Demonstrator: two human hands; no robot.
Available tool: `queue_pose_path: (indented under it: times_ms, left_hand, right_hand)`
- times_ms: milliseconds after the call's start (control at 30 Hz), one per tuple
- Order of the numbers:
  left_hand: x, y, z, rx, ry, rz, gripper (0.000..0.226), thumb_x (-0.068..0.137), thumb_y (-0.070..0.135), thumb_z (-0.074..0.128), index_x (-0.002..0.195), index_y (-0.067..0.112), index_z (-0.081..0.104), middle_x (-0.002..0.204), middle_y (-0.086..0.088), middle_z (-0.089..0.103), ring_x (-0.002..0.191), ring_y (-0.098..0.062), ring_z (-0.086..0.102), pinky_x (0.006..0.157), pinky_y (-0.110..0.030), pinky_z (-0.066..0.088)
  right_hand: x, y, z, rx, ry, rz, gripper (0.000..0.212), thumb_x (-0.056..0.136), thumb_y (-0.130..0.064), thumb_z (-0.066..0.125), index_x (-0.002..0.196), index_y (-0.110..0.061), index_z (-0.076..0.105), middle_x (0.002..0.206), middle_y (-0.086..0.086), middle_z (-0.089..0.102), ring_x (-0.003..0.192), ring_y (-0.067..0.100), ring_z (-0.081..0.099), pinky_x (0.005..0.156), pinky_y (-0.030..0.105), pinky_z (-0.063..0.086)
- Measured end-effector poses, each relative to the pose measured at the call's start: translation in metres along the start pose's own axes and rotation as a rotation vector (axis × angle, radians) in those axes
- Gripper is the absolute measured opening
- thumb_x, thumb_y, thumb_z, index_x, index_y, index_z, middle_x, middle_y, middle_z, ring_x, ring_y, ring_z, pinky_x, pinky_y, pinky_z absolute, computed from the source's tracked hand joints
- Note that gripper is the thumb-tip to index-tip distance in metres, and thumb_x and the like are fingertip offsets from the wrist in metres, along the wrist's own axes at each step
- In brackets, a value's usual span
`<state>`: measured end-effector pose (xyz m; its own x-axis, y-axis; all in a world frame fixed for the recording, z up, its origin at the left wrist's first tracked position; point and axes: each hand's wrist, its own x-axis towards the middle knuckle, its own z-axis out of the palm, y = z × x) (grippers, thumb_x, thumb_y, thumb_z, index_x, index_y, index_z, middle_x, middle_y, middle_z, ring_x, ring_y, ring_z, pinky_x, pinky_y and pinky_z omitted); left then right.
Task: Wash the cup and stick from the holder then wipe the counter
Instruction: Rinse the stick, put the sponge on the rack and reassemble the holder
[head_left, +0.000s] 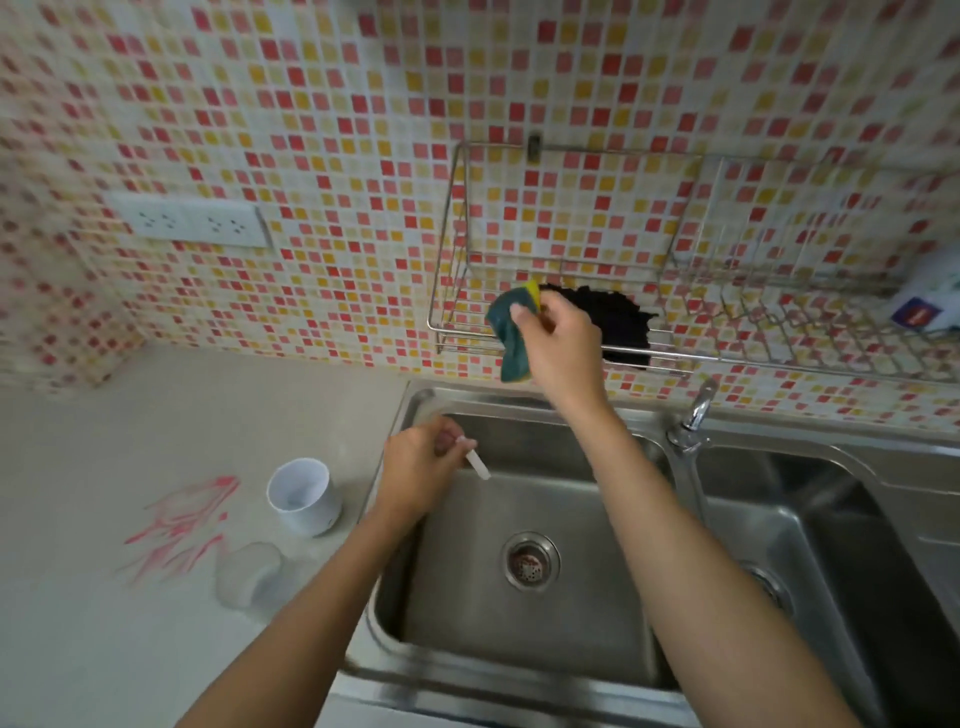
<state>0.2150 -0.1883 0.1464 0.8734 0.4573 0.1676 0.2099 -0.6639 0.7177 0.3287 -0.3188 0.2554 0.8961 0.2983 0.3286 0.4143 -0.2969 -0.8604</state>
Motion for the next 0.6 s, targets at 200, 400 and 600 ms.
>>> queue_pose_path:
  times_ms: [200, 400, 600]
  left_hand:
    - [0.013, -0.024, -0.045, -0.069, -0.007, -0.041, 0.016, 0.085, 0.037, 0.071, 0.09, 0.022, 0.07, 0.084, 0.004, 0.072, 0.08, -0.011, 0.066, 0.081, -0.036, 0.057]
    - [0.016, -0.049, -0.063, -0.105, -0.023, -0.025, 0.012, 0.086, 0.033, 0.071, 0.09, 0.023, 0.07, 0.083, 0.006, 0.071, 0.08, -0.008, 0.066, 0.077, -0.034, 0.058]
    - [0.019, -0.069, -0.081, -0.144, -0.007, -0.018, 0.011, 0.085, 0.033, 0.072, 0.089, 0.023, 0.07, 0.081, 0.009, 0.071, 0.08, -0.004, 0.065, 0.073, -0.027, 0.055]
  right_hand:
    - [0.084, 0.001, 0.043, -0.129, 0.044, 0.204, 0.042, 0.093, -0.021, 0.063, 0.129, -0.006, 0.045, 0.118, 0.007, 0.059, 0.101, 0.019, 0.06, 0.07, 0.017, 0.045]
    - [0.111, 0.028, 0.066, -0.474, -0.05, 0.353, 0.049, 0.089, -0.027, 0.068, 0.127, -0.003, 0.049, 0.125, 0.014, 0.057, 0.111, 0.03, 0.057, 0.077, 0.033, 0.048]
    - [0.092, 0.013, 0.069, -0.878, 0.186, 0.199, 0.04, 0.095, -0.034, 0.056, 0.123, -0.006, 0.059, 0.133, 0.017, 0.048, 0.12, 0.033, 0.046, 0.092, 0.042, 0.05]
